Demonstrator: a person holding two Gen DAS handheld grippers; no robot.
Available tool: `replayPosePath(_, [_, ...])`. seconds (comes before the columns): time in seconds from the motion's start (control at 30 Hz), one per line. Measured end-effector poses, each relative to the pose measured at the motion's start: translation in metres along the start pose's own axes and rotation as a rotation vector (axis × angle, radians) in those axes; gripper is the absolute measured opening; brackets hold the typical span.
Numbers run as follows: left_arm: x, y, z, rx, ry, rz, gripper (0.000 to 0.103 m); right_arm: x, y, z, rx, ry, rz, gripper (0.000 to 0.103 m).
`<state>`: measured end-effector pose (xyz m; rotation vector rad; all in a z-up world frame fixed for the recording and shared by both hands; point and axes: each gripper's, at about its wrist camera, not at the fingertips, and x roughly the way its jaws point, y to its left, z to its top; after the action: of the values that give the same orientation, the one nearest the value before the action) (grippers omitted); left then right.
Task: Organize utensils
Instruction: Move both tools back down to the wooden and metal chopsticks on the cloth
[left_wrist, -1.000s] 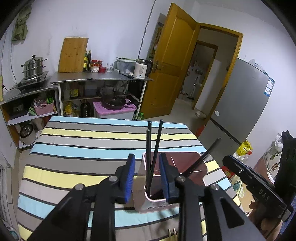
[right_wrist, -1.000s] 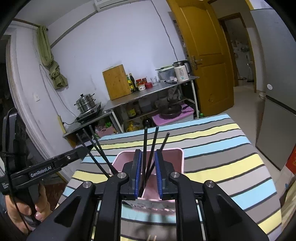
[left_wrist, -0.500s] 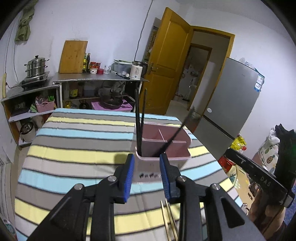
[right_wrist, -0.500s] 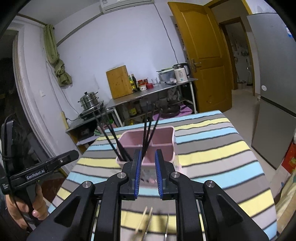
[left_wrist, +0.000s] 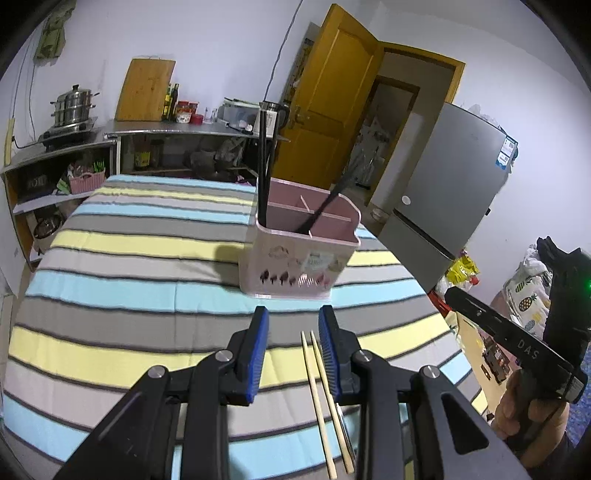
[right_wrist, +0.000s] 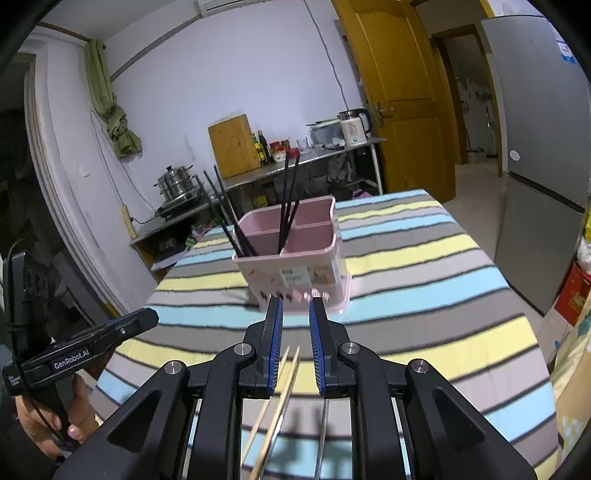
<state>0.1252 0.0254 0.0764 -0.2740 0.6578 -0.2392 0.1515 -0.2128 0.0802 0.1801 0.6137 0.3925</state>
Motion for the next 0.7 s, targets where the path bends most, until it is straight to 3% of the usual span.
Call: replayPosePath(0.7, [0.031,-0.009,-0.054,-0.005,0.134,-0.017,0.029,0.01,-0.024,-0.054,0.065,0.098,0.006,0.015])
